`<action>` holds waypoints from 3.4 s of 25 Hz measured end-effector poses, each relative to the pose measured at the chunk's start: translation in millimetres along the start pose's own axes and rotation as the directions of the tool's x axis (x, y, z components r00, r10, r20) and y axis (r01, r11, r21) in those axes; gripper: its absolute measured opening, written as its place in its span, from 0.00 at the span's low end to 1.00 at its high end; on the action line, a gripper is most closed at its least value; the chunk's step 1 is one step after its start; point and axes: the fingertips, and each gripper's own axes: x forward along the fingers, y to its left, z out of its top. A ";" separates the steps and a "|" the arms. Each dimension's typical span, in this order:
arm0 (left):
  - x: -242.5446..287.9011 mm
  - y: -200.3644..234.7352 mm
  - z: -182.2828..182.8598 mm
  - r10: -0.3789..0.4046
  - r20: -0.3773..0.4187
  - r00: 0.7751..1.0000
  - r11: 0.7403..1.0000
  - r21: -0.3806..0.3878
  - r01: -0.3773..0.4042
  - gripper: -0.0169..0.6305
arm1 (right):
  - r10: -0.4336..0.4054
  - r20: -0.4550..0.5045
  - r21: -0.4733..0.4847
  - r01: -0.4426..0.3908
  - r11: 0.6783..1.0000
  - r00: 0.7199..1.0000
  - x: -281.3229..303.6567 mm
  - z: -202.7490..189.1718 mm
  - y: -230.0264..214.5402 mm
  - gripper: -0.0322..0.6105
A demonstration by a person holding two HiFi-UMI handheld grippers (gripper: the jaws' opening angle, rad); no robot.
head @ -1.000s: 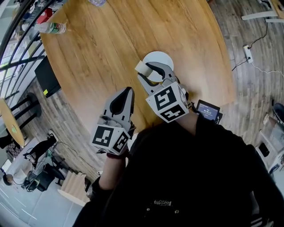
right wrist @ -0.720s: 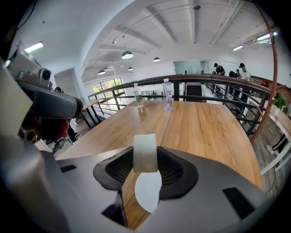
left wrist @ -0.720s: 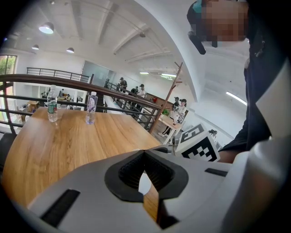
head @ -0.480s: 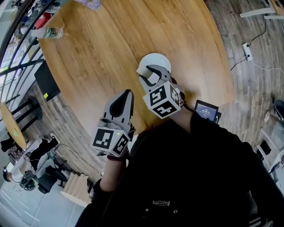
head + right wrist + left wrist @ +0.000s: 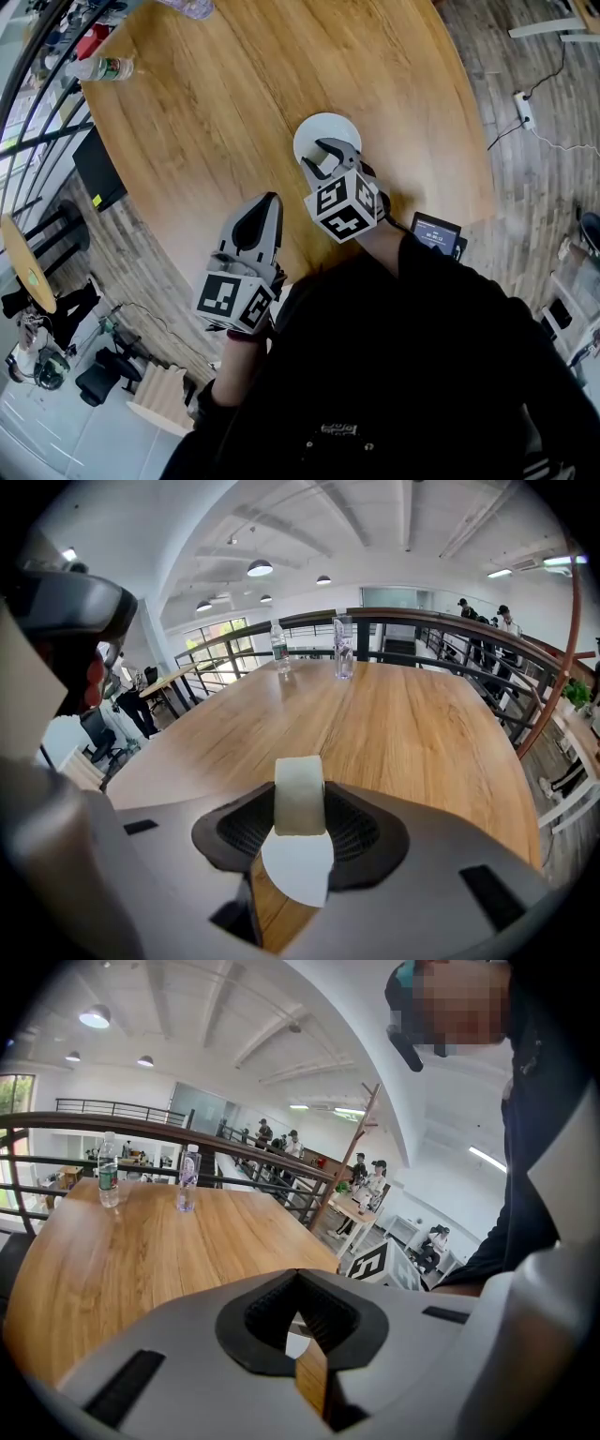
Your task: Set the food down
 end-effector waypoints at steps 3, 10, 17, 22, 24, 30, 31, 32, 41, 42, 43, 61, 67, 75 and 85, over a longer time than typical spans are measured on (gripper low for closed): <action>-0.2 1.3 -0.2 0.001 -0.002 1.000 1.000 -0.003 -0.001 0.04 | -0.007 -0.026 -0.008 0.007 1.000 1.000 8.3 -8.4 -1.6 0.32; -0.3 2.7 1.7 0.002 -0.005 1.000 1.000 -0.011 -0.002 0.04 | -0.034 -0.087 -0.033 0.031 0.999 0.996 28.4 -28.3 -7.1 0.32; -1.8 2.1 -2.5 0.012 -0.015 1.000 1.000 -0.018 -0.012 0.04 | -0.040 -0.129 -0.062 0.032 0.998 0.991 35.7 -44.1 -9.2 0.32; 0.0 4.9 -5.0 0.014 -0.014 1.000 1.000 -0.023 -0.014 0.04 | -0.043 -0.158 -0.070 0.032 0.997 0.987 44.6 -55.1 -12.4 0.32; -0.9 6.1 -6.2 0.015 -0.018 1.000 1.000 -0.026 -0.015 0.04 | -0.045 -0.168 -0.071 0.033 0.997 0.985 46.5 -57.7 -13.0 0.32; 0.1 4.7 -6.5 0.012 -0.016 1.000 0.999 -0.036 -0.013 0.04 | -0.040 -0.208 -0.080 0.024 0.997 0.977 52.1 -72.9 -12.9 0.32; 0.0 3.8 -7.3 0.010 -0.016 1.000 0.999 -0.039 -0.011 0.04 | -0.039 -0.210 -0.082 0.022 0.996 0.977 52.8 -74.4 -12.1 0.32; -0.2 2.1 -8.4 0.007 -0.017 1.000 0.999 -0.041 -0.008 0.04 | -0.035 -0.211 -0.083 0.018 0.996 0.977 52.9 -75.6 -10.8 0.32; -2.4 1.9 -6.8 0.003 -0.010 1.000 0.999 -0.032 -0.003 0.04 | -0.013 -0.226 -0.082 -0.005 0.997 0.974 55.1 -77.8 -3.6 0.41; -3.1 0.6 -8.3 0.002 -0.012 1.000 1.000 -0.030 -0.002 0.04 | -0.016 -0.221 -0.079 -0.001 0.997 0.975 53.9 -77.8 -4.2 0.41; -3.5 -1.4 -10.0 0.000 -0.015 1.000 1.000 -0.029 0.000 0.04 | -0.020 -0.217 -0.077 0.004 0.997 0.976 52.3 -77.9 -4.8 0.41; -15.5 -55.2 4.1 -0.064 0.054 0.996 0.996 0.060 0.061 0.04 | 0.227 0.282 -0.029 -0.229 0.973 0.932 -158.2 63.6 45.5 0.21; -28.6 -89.8 36.0 -0.145 0.172 0.974 0.985 0.121 0.125 0.04 | 0.307 0.490 -0.098 -0.298 0.949 0.816 -227.9 95.8 63.0 0.08; -36.6 -105.6 57.1 -0.160 0.233 0.959 0.978 0.167 0.123 0.04 | 0.295 0.528 -0.109 -0.281 0.953 0.796 -246.5 100.3 57.8 0.08; -44.5 -99.8 58.2 -0.135 0.241 0.961 0.982 0.162 0.097 0.04 | 0.295 0.524 -0.107 -0.282 0.954 0.799 -246.6 101.6 59.9 0.08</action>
